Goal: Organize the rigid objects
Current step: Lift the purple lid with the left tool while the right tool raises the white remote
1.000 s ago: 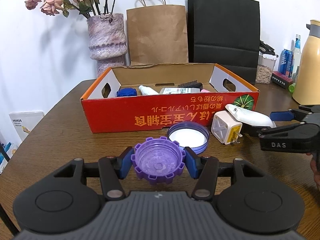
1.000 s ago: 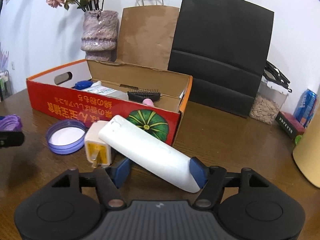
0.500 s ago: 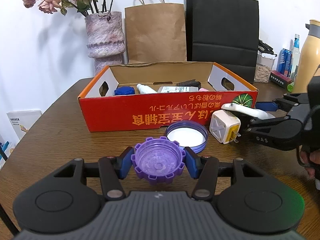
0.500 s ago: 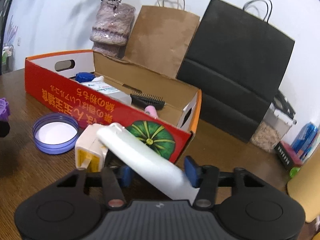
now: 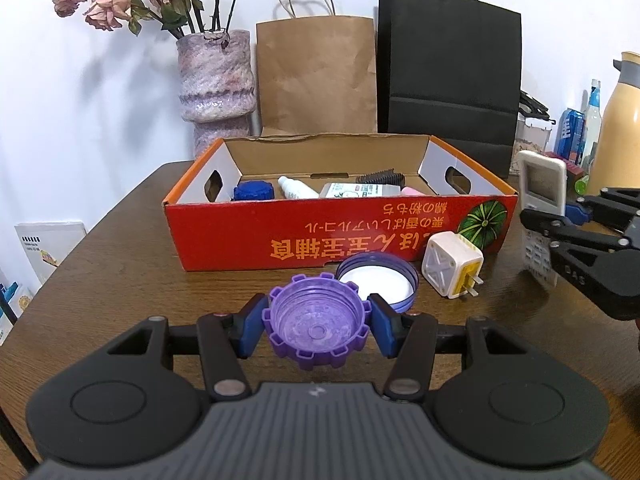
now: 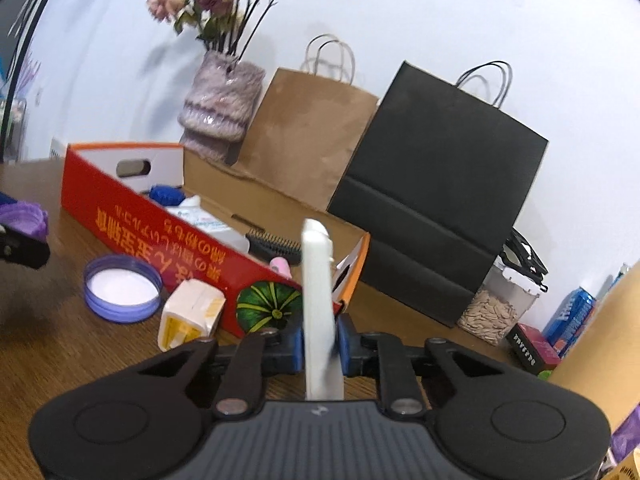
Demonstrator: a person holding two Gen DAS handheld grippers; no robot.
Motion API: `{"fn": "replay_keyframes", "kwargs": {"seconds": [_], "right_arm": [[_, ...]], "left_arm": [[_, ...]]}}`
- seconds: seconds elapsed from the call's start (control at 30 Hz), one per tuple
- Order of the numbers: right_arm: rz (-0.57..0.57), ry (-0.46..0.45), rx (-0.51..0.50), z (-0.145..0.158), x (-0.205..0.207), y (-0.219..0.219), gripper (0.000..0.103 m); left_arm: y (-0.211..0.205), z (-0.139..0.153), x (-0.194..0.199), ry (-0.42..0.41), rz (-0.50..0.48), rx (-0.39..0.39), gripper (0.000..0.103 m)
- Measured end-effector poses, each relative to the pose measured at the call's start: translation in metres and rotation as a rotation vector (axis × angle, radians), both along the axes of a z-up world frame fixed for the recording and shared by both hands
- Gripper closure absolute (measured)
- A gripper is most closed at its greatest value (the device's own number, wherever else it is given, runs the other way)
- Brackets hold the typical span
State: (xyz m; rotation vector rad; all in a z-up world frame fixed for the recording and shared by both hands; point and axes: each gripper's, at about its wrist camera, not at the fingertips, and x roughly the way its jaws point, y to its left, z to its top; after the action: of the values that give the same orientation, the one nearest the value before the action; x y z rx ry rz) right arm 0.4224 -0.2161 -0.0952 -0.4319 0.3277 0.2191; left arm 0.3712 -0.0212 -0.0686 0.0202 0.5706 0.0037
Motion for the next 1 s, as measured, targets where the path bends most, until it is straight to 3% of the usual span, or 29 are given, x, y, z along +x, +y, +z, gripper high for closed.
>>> {"fn": "replay_keyframes", "kwargs": {"seconds": [1.0], "right_arm": [[-0.018,-0.042,0.267,0.041,-0.049,0.016,0.087]], "left_arm": [[0.006,0.043,-0.011,-0.144,0.049,-0.024,0.048]]}}
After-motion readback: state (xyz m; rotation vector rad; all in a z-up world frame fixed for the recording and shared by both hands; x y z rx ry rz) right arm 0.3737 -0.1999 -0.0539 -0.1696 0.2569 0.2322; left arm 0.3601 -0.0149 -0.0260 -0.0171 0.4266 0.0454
